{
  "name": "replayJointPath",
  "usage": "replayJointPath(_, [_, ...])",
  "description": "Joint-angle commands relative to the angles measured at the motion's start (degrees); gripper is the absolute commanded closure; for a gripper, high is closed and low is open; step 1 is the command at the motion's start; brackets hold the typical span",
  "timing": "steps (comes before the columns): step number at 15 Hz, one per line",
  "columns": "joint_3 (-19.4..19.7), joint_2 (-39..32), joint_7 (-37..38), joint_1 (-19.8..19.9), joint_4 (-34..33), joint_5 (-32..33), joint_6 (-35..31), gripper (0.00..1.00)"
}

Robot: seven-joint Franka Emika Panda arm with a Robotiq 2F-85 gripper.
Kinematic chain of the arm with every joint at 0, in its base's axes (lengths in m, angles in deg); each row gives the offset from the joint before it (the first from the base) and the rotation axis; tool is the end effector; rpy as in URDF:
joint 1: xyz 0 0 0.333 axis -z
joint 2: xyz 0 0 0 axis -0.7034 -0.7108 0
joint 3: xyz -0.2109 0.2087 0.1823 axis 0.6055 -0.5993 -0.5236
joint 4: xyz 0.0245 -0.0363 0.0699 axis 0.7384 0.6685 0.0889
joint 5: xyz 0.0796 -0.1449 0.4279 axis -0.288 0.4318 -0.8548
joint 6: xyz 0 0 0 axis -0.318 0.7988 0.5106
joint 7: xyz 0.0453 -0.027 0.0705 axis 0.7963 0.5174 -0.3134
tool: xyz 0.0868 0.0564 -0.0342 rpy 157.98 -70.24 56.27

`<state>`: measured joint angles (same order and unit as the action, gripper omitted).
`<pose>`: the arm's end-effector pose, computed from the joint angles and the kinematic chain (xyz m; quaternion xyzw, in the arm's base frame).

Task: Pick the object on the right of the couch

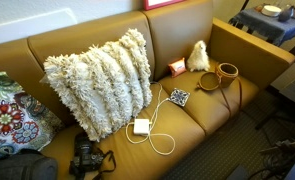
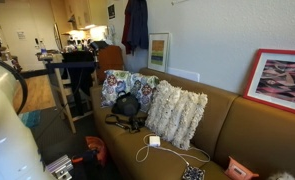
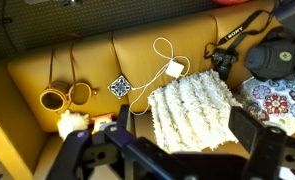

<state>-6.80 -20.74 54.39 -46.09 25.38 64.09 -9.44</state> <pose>0.3734 0.0286 0.7455 -0.9922 0.0971 -0.0572 0.0538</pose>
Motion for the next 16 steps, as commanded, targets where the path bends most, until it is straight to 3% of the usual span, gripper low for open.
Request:
replayJointPath(1, [2.79,-7.76,2.1,3.81,-14.77,-2.04,8.73,0.0])
replayJointPath(9, [12.97,-25.66,2.66,9.05,-40.83,-3.72,19.95,0.0])
replayJointPath(13, [17.97,-37.18,2.36,11.35,-51.58,-9.21,24.71,0.0])
replayJointPath(16, [18.62,-46.15,2.68,13.47,-57.14,-14.29,26.34,0.0])
